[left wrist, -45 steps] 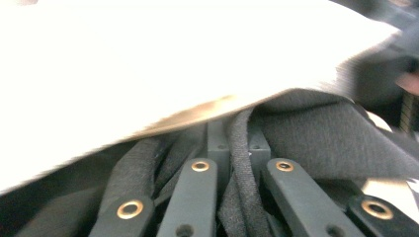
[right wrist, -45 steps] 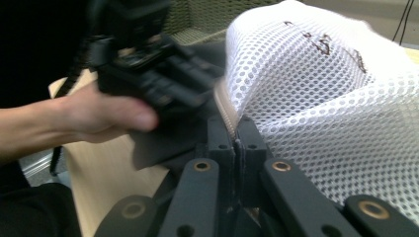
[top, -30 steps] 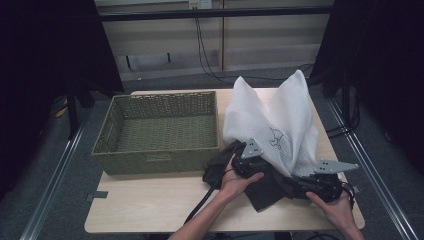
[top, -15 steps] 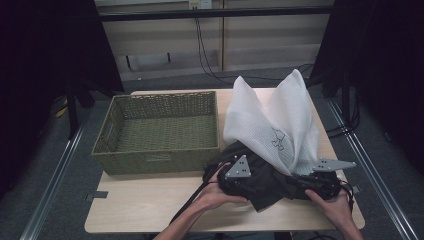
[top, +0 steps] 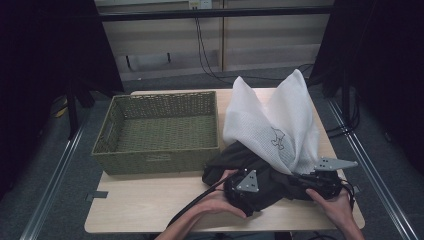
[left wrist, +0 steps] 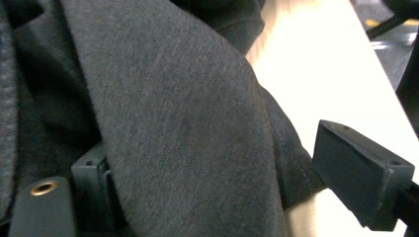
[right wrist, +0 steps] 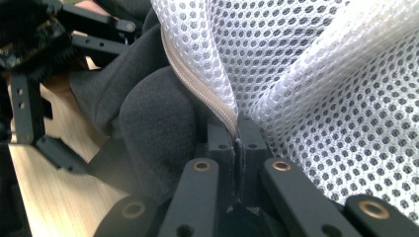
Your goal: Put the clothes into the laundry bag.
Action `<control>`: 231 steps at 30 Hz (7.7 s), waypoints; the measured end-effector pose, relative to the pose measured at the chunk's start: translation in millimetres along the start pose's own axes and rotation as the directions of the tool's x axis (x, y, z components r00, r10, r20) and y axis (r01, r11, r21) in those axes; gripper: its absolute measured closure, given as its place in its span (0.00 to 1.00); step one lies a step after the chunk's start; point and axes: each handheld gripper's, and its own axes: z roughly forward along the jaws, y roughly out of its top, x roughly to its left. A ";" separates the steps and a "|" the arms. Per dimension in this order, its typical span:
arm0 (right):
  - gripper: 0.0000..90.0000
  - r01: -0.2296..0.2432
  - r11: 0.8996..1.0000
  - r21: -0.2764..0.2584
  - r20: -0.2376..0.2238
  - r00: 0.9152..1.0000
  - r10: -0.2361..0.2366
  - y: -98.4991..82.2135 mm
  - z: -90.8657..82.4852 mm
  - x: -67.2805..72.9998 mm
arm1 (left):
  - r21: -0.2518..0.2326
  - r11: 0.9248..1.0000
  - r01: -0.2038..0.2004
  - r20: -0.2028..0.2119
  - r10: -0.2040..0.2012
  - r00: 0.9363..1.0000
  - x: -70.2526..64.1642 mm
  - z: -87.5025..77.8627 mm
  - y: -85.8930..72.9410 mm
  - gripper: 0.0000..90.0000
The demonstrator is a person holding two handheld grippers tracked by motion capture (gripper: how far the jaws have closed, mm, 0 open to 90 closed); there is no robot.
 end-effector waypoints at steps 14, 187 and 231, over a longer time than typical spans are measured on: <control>0.98 0.004 1.000 -0.009 -0.002 1.000 -0.004 4.8 -0.1 2.5 | 0.016 0.999 -0.032 -0.257 0.036 0.966 -6.5 2.7 0.9 0.72; 0.82 0.098 0.995 -0.026 -0.212 0.972 -0.101 38.4 21.3 24.6 | -0.194 0.910 0.366 -0.110 -0.391 0.914 33.4 -68.7 -52.2 0.59; 0.81 0.158 0.985 0.072 0.096 0.982 -0.165 66.0 58.9 12.1 | -0.258 0.907 0.332 -0.058 -0.357 0.932 7.5 -92.8 -36.8 1.00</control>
